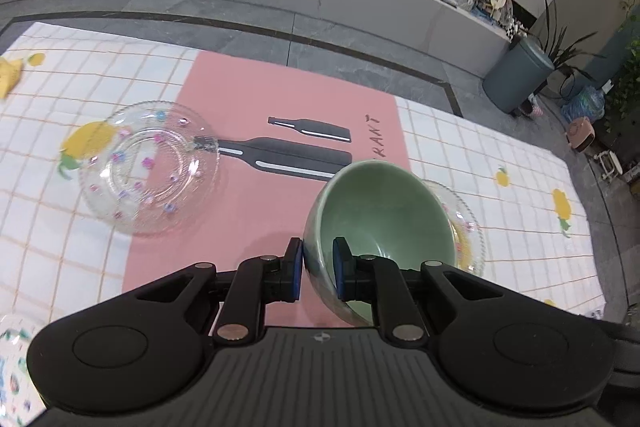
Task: Organize plates and bowls
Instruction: 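Lift the green bowl with both grippers and carry it over the orange bowl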
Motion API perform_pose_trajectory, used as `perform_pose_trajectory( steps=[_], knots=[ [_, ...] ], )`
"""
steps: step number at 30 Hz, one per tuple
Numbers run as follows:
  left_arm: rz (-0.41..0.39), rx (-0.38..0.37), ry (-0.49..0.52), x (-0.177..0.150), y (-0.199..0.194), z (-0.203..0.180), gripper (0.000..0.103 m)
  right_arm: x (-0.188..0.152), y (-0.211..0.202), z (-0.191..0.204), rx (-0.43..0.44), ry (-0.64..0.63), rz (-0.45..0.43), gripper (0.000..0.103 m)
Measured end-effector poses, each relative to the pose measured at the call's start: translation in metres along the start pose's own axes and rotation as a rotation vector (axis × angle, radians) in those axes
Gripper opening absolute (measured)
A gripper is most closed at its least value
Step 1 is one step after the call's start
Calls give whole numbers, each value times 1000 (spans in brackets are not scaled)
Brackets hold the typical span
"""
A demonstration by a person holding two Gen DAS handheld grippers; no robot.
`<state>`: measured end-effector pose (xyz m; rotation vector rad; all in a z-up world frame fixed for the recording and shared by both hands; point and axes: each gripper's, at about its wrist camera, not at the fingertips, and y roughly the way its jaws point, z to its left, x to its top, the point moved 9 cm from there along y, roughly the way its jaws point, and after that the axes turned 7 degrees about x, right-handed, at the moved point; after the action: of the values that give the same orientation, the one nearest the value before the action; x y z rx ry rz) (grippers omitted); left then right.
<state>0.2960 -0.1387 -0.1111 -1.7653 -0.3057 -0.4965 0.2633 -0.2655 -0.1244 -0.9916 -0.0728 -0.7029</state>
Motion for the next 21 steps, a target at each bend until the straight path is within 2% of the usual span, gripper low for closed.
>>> perform_pose_trajectory(
  steps=[12,21],
  knots=[
    [-92,1,-12,-33,-101,-8,17,-52,-88,33,85,-42,-18,17],
    [-123,3,-45,-84,-136,-1,17,-106,-131,35,141,-80,-13,17]
  ],
)
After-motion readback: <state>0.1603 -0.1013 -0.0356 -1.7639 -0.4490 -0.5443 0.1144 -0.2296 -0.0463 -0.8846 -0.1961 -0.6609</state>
